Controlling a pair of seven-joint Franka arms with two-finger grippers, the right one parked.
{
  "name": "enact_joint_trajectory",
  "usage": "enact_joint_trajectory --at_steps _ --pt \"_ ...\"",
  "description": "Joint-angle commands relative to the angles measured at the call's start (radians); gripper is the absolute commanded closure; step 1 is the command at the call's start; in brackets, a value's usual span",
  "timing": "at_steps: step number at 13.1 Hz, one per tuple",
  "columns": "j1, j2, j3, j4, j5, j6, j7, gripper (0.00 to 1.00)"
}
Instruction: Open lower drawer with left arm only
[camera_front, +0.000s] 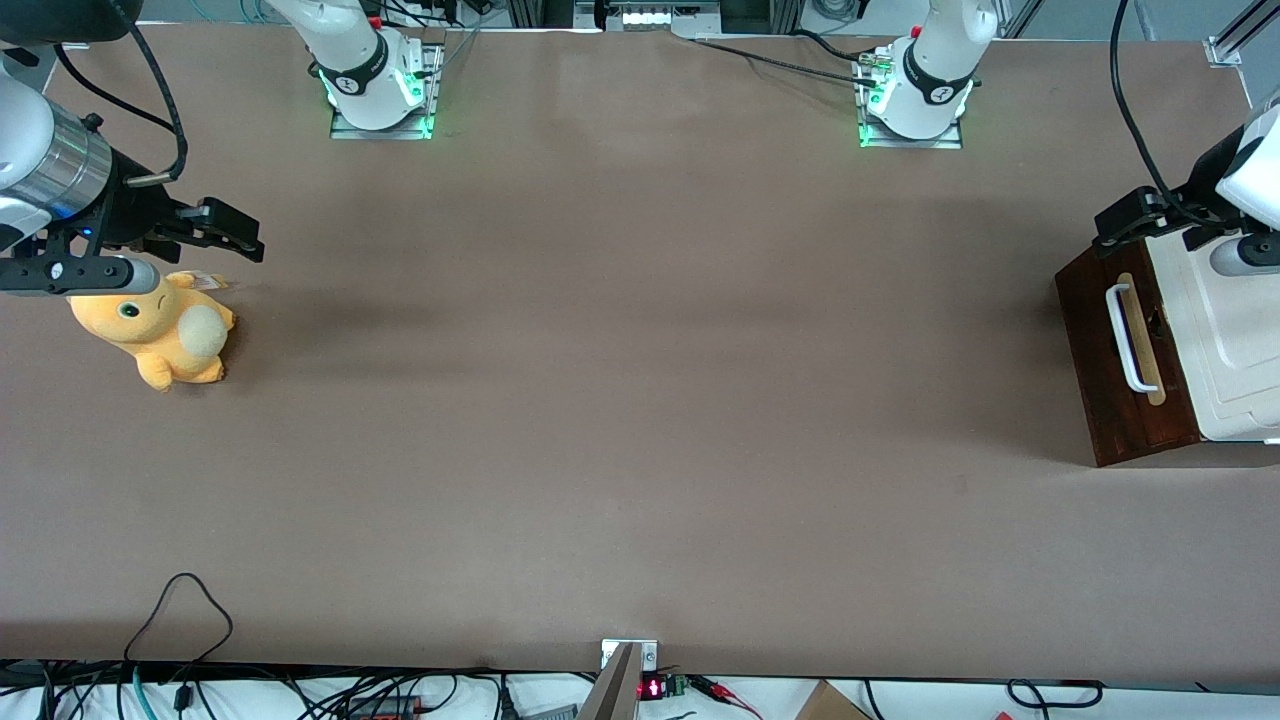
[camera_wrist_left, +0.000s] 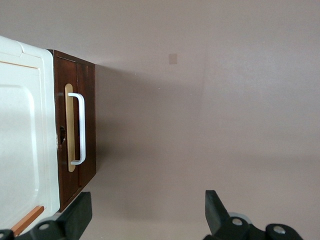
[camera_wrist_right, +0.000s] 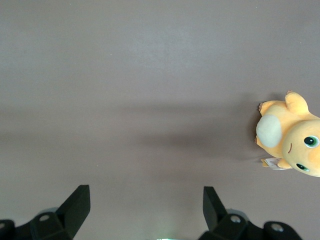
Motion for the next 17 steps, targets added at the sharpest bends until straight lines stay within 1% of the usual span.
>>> enact_joint_trajectory --at_steps 1,6,9,17 --pt "0.005 0.008 -0.014 0.030 -0.011 -0.049 0.014 0.00" --pt "0.005 0.014 -0.008 0.045 -0.010 -0.054 0.022 0.00" --pt "0.005 0.014 -0.010 0.045 -0.010 -0.091 0.026 0.00" --pt "0.005 0.025 -0.004 0.036 -0.008 -0.068 0.025 0.00"
